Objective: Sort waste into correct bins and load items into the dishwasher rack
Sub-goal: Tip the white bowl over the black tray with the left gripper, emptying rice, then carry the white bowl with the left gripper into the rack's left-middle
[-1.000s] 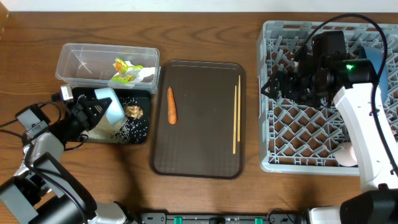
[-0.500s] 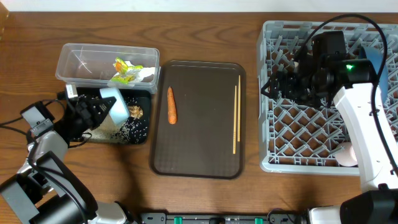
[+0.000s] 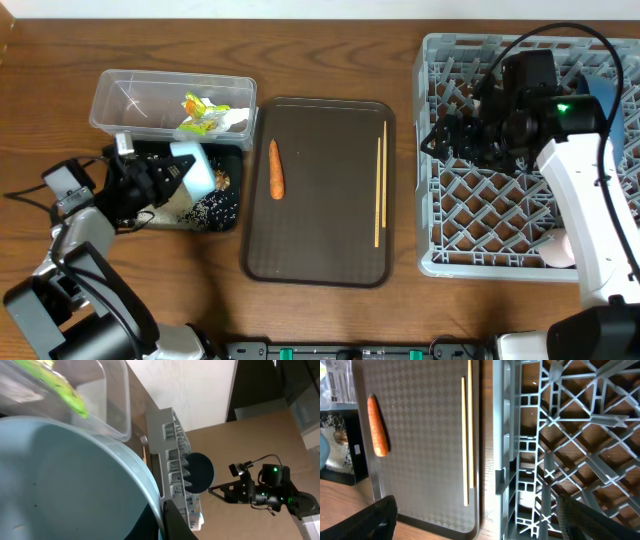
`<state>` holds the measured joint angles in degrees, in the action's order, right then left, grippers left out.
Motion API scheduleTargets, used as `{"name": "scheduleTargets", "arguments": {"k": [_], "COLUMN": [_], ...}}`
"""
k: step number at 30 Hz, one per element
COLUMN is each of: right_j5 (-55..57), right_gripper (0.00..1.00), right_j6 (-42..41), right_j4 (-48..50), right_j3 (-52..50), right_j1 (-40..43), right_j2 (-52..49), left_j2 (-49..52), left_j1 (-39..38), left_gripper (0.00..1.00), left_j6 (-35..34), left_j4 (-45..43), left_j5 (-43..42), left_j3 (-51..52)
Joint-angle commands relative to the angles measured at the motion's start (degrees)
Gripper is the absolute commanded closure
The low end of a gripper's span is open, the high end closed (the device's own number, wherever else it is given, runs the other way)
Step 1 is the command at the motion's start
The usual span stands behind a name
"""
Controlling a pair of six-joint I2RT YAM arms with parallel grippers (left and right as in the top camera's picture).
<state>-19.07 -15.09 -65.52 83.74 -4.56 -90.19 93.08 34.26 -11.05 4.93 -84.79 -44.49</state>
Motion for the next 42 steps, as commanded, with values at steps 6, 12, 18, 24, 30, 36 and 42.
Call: {"name": "scheduleTargets", "arguments": {"k": [6, 12, 18, 24, 30, 36, 42], "right_j5": [-0.24, -0.24, -0.24, -0.26, -0.24, -0.20, 0.85], "right_gripper": [0.06, 0.07, 0.07, 0.06, 0.07, 0.07, 0.06], "right_j6": [0.35, 0.37, 0.68, 0.83, 0.83, 1.01, 1.01], "right_j4": [-0.07, -2.21, -5.90, -6.08, -6.56, -7.89, -8.59], "right_j3": [3.10, 3.10, 3.08, 3.08, 3.08, 3.08, 3.08], "right_j1": [11.63, 20.98, 24.63, 24.63, 24.63, 24.63, 24.63], "right_j2": [9.27, 13.03, 13.03, 13.05, 13.03, 13.03, 13.05], "left_j2": [-10.82, -10.95, -5.81, 2.16, 13.64, 23.32, 31.98], "left_j1": [-11.72, -27.91, -42.97, -54.86, -64.48, -70.03, -72.06], "left_gripper": [0.94, 0.94, 0.94, 0.94, 0.94, 0.94, 0.94], "left_j6": [-30.69, -44.96, -45.00, -45.00, -47.87, -48.63, -54.31], "left_j4": [-29.94, -52.26, -56.87, -59.08, -59.10, -59.06, -59.30], "left_j5": [4.90, 20.70, 33.00, 37.99, 37.24, 35.80, 35.78], "left_j3": [-2.49, -2.64, -3.45, -9.29, -20.94, -31.91, -39.76]}}
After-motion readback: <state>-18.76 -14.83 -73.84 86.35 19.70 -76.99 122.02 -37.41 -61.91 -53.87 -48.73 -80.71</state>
